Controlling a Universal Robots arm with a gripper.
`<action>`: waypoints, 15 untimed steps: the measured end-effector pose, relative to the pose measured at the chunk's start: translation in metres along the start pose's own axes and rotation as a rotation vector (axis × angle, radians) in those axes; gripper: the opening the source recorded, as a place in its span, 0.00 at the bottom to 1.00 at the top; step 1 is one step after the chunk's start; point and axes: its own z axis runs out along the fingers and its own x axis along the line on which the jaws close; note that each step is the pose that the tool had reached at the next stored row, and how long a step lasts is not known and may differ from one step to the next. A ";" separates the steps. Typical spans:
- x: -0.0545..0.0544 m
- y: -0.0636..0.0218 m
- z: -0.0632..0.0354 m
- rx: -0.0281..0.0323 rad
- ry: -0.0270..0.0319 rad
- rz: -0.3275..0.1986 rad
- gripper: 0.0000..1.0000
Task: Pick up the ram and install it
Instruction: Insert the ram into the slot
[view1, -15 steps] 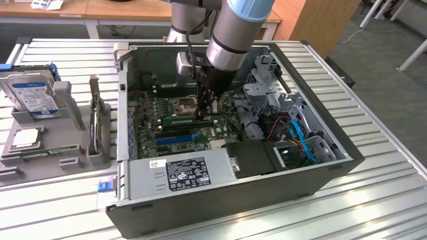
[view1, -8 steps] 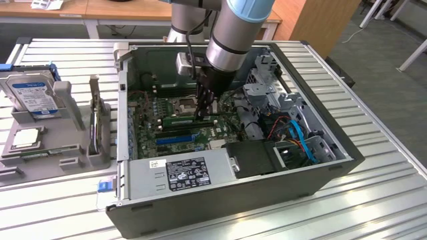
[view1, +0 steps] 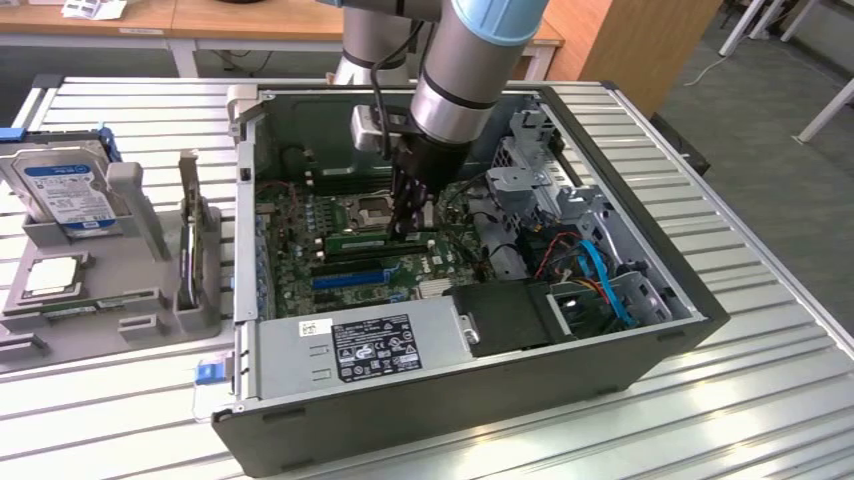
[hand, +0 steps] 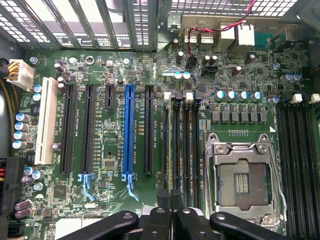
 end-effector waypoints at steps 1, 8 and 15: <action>0.000 0.0000 0.0000 0.0000 0.0000 0.000 0.11; 0.000 -0.0002 -0.0001 -0.0001 0.0001 0.000 0.11; 0.000 -0.0005 0.0000 0.0000 0.0000 0.000 0.11</action>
